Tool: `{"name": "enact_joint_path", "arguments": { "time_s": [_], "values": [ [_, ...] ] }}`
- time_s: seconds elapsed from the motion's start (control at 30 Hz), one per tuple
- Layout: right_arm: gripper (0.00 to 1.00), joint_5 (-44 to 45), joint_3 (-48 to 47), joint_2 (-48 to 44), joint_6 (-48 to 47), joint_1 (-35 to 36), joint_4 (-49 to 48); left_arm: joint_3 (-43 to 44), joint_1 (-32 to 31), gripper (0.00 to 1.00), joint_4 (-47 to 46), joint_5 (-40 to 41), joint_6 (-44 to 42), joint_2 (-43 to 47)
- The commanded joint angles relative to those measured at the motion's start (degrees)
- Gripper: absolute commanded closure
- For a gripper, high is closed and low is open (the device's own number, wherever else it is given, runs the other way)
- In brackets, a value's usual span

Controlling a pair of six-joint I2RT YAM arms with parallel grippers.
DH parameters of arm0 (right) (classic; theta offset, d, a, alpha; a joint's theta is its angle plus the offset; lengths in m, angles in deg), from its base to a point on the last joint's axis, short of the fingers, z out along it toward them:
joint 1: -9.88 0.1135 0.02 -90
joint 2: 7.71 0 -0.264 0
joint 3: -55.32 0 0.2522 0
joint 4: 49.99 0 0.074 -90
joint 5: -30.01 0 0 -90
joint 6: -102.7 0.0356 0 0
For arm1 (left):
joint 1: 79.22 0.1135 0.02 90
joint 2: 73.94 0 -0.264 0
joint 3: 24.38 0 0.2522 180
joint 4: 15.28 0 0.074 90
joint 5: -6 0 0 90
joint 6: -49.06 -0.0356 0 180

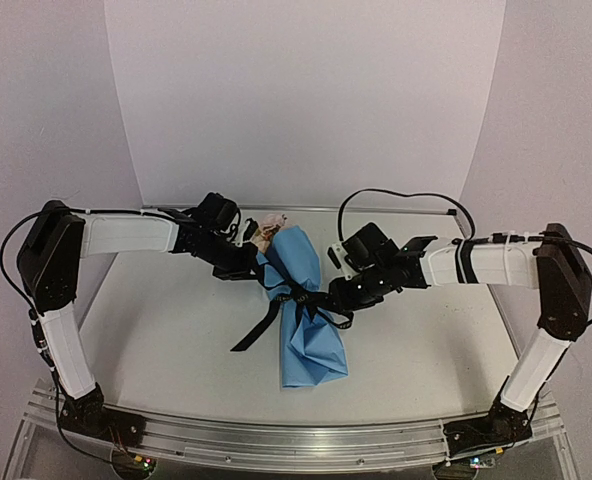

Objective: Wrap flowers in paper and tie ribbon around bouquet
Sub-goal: Cross the half-tied ribbon over the folded bouquet.

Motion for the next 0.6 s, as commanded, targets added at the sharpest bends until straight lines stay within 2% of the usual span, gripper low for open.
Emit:
{"name": "enact_joint_path", "arguments": {
  "time_s": [0.0,0.33,0.47,0.57],
  "values": [
    [0.64,-1.9,-0.8,0.0,0.3,-0.1,-1.3,3.2,0.2,1.00,-0.9,-1.0,-1.2,0.1],
    [0.76,-0.8,0.0,0.5,0.9,0.0,-1.3,3.0,0.2,1.00,-1.1,-1.3,-1.1,0.0],
    [0.86,-0.5,-0.6,1.4,1.0,0.0,-1.1,2.9,0.2,1.00,-1.1,-1.3,-1.0,0.0],
    [0.98,-0.1,-0.5,1.1,1.2,0.0,-0.8,2.9,0.2,1.00,-0.9,-1.3,-1.1,0.0]
  ]
}}
